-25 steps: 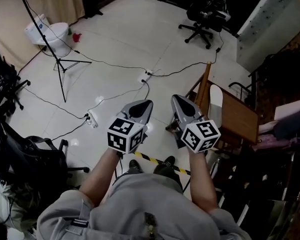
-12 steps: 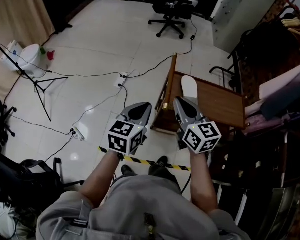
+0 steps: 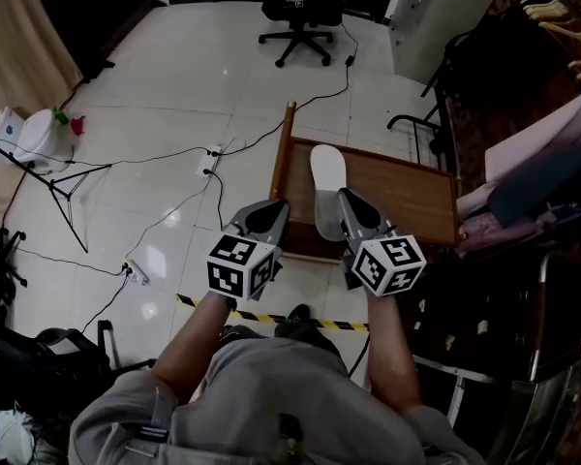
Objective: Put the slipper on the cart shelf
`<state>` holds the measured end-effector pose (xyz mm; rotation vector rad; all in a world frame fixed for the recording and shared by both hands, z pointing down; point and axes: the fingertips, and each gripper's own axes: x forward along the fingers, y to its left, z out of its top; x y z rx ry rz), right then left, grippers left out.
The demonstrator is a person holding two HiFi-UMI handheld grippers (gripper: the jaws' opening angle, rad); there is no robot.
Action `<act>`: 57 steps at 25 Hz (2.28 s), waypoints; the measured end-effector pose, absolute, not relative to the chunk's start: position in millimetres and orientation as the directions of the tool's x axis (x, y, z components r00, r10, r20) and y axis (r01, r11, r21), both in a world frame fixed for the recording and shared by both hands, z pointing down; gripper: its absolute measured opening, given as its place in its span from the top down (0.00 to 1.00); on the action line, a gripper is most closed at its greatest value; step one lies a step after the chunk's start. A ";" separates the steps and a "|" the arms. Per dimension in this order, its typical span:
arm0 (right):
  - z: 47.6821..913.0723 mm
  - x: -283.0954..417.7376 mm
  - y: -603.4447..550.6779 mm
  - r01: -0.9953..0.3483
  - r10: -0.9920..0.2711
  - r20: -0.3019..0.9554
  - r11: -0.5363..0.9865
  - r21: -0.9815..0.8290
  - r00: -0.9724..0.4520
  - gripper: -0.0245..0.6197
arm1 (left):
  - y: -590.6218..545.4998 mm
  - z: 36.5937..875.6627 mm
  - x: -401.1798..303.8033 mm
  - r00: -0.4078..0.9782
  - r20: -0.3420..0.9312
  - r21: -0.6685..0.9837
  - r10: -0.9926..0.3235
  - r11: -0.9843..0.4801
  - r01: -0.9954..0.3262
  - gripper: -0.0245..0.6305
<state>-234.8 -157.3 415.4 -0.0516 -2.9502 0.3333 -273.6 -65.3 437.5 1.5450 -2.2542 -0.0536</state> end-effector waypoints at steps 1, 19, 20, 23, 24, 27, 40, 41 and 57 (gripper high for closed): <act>418.0 -233.1 -164.7 0.011 0.051 0.173 0.975 -0.221 -0.984 0.96 | -73.5 438.1 -272.4 -0.303 0.309 0.255 -0.901 0.386 -0.887 0.95; 527.8 -240.1 -227.8 -0.185 -0.077 0.414 0.956 -0.228 -0.907 0.90 | -150.0 498.5 -285.6 -0.155 0.399 0.310 -0.904 0.292 -0.905 0.95; 535.7 -240.9 -230.2 -0.200 -0.085 0.430 0.952 -0.230 -0.899 0.90 | -152.9 503.9 -287.0 -0.146 0.408 0.312 -0.901 0.288 -0.905 0.95; 552.1 -245.1 -234.4 -0.218 -0.089 0.467 0.948 -0.231 -0.880 0.87 | -160.5 513.4 -291.0 -0.128 0.427 0.318 -0.895 0.281 -0.906 0.95; 557.1 -246.9 -234.8 -0.219 -0.085 0.480 0.948 -0.230 -0.873 0.86 | -161.7 514.4 -292.3 -0.124 0.434 0.318 -0.892 0.281 -0.906 0.95; 582.5 -250.9 -237.4 -0.220 -0.070 0.534 0.950 -0.222 -0.843 0.83 | -163.8 517.1 -294.8 -0.127 0.445 0.321 -0.886 0.290 -0.902 0.95; 707.2 -282.7 -250.6 -0.286 -0.053 0.703 0.933 -0.219 -0.709 0.82 | -145.7 539.7 -313.4 -0.156 0.500 0.326 -0.852 0.352 -0.877 0.95; 710.1 -282.6 -250.2 -0.289 -0.056 0.711 0.934 -0.211 -0.701 0.82 | -144.4 540.4 -313.6 -0.156 0.502 0.328 -0.850 0.355 -0.876 0.95; 598.7 -259.1 -259.6 -0.296 -0.160 0.608 0.946 -0.130 -0.778 0.95 | -157.9 516.6 -317.2 -0.097 0.431 0.341 -0.897 0.261 -0.903 0.95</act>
